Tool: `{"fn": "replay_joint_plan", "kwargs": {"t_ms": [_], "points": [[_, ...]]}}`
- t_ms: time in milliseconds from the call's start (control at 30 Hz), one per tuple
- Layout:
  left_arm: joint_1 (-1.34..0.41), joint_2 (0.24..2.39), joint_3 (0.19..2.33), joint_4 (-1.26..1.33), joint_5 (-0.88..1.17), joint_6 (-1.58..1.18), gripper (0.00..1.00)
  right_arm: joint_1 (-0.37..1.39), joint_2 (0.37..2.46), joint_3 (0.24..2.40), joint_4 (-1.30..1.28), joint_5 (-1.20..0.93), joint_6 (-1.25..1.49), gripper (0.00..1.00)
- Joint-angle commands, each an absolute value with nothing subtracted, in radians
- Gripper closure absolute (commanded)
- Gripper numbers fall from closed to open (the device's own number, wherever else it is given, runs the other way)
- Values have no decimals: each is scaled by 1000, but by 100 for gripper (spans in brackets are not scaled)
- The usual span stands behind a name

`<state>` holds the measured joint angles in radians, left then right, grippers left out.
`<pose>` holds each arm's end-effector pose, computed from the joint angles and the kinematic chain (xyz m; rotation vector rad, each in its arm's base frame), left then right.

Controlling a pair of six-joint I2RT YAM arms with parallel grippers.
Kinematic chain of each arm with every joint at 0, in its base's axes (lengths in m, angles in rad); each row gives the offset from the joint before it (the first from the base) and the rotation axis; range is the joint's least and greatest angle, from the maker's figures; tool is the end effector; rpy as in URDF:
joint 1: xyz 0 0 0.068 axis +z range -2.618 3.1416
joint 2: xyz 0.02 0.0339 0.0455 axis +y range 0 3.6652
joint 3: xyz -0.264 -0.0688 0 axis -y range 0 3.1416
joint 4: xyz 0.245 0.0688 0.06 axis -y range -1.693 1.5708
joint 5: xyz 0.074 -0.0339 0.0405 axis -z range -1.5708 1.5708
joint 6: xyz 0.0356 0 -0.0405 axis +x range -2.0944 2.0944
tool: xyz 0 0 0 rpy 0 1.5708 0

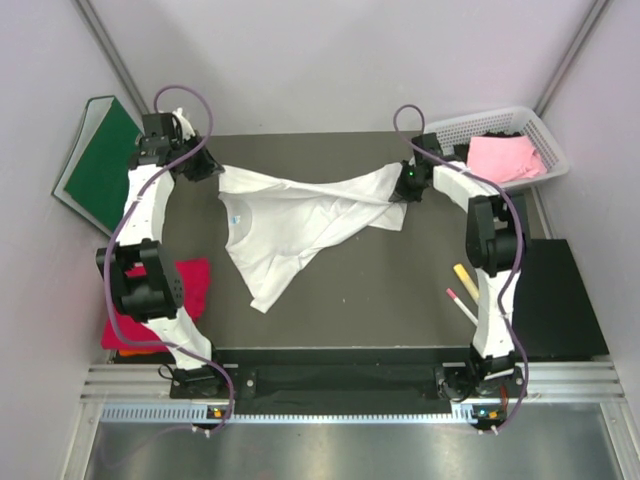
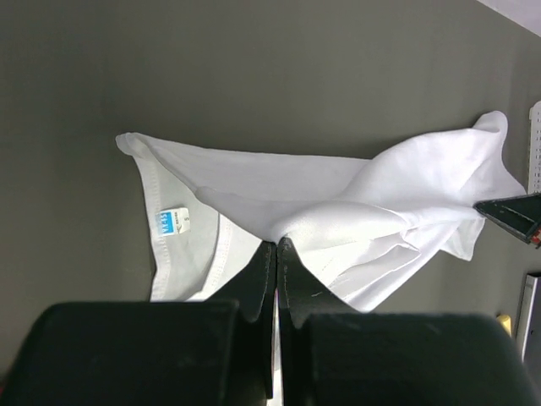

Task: Fold and stack the t-shirts
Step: Flatten out the tshirt

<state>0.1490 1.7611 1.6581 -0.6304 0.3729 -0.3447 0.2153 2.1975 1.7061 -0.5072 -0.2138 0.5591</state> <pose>0.3969 0.0465 0.3355 -0.3734 2.2689 -0.5298 0.4654 0.1095 0.1732 0.3690 2.6119 0.5548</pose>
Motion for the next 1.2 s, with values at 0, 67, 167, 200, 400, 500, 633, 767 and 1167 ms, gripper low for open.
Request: {"fn": "replay_joint_plan", "kwargs": {"t_ms": [0, 67, 167, 200, 400, 500, 633, 767, 1167], "points": [[156, 1680, 1664, -611, 336, -328, 100, 216, 2008, 1695, -523, -101, 514, 99], [155, 1678, 1666, -609, 328, -331, 100, 216, 1976, 1710, -543, -89, 499, 99], [156, 1672, 1672, -606, 313, -337, 100, 216, 1947, 1738, -563, -75, 480, 99], [158, 1667, 1672, -604, 308, -341, 100, 216, 1936, 1743, -566, -71, 477, 99], [160, 1617, 1683, -572, 304, -357, 100, 216, 1841, 1775, -575, -69, 450, 100], [158, 1569, 1698, -546, 331, -367, 100, 225, 1766, 1795, -583, -61, 396, 100], [161, 1503, 1738, -537, 348, -362, 100, 250, 1636, 1783, -586, -3, 318, 100], [161, 1370, 1718, -528, 345, -377, 100, 270, 1465, 1703, -577, 41, 265, 100], [153, 970, 1591, -653, 295, -426, 100, 295, 925, 1512, -698, 77, 221, 100]]}}
